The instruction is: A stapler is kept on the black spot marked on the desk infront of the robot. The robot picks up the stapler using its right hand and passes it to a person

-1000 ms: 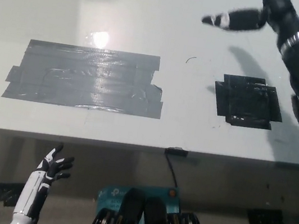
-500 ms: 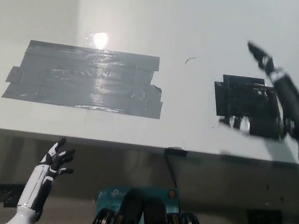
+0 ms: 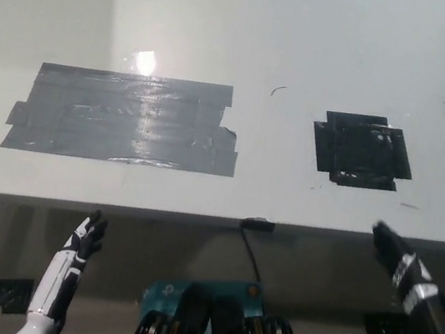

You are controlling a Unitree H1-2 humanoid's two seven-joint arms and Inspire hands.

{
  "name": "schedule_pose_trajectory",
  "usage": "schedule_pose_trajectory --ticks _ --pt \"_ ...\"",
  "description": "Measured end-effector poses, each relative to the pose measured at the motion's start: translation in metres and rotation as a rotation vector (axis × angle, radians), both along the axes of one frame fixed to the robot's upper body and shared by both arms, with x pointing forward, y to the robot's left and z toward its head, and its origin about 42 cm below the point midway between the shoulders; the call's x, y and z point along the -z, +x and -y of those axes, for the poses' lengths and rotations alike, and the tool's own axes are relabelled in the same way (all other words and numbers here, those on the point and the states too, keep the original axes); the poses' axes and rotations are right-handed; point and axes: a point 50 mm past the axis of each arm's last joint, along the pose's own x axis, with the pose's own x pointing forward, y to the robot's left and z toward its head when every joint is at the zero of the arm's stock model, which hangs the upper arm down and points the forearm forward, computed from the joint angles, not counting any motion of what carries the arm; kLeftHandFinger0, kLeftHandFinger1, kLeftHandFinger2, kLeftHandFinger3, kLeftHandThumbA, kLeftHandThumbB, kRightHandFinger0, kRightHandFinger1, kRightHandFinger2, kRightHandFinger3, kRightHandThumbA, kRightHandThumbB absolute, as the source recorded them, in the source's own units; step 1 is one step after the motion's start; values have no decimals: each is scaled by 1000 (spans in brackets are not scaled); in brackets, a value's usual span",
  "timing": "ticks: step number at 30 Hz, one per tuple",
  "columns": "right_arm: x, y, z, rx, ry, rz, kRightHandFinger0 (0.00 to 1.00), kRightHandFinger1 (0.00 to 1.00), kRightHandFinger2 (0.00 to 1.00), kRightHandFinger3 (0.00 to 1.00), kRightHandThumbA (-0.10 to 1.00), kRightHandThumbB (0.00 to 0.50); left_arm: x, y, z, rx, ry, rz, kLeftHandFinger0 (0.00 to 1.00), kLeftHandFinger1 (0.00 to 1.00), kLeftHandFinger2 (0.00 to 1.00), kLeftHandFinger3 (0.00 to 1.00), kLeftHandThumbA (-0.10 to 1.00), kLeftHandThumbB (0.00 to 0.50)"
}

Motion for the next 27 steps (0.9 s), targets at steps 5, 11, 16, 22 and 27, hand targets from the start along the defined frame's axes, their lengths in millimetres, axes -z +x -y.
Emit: schedule_pose_trajectory --ticks 5,11,16,22,27 --pt "51 7 7 89 86 -137 1000 1000 1000 1000 1000 179 11 -18 2 56 -24 -32 1000 1000 1000 1000 1000 500" --pt "86 10 6 124 139 -208 1000 1000 1000 1000 1000 137 23 -42 3 115 -68 -54 1000 1000 1000 1000 1000 500" --pt "94 10 6 116 143 -216 1000 1000 1000 1000 1000 130 28 -52 3 129 -95 -57 1000 1000 1000 1000 1000 500" --pt "99 9 6 101 142 -218 1000 1000 1000 1000 1000 125 28 -53 2 135 -100 -46 1000 1000 1000 1000 1000 500" --pt "99 9 5 89 143 -213 1000 1000 1000 1000 1000 118 29 -53 1 131 -99 -42 1000 1000 1000 1000 1000 500"
